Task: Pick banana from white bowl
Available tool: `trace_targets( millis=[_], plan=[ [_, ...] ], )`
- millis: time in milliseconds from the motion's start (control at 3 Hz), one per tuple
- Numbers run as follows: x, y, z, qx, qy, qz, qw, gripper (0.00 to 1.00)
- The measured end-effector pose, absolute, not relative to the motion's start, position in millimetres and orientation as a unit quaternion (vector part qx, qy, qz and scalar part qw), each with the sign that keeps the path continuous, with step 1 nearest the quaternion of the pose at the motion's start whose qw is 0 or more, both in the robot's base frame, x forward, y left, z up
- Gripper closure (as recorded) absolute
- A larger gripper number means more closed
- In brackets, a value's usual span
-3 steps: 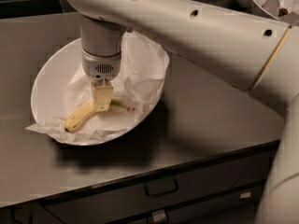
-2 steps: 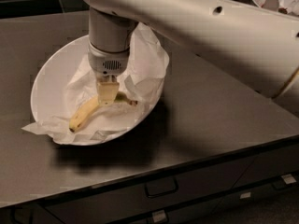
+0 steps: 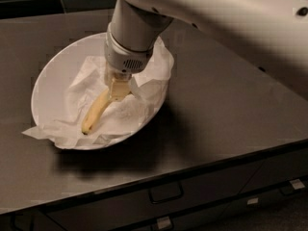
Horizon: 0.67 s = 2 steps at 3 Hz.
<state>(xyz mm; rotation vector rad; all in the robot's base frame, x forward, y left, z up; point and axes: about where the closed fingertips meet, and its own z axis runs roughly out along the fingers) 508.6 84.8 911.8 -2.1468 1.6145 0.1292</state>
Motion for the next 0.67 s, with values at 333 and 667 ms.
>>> trace_targets(
  millis=[333, 667],
  plan=[
    [500, 74, 953, -0.775, 0.552, 0.032, 0.306, 1.00],
    [492, 71, 972, -0.775, 0.538, 0.022, 0.332, 1.00]
  ],
)
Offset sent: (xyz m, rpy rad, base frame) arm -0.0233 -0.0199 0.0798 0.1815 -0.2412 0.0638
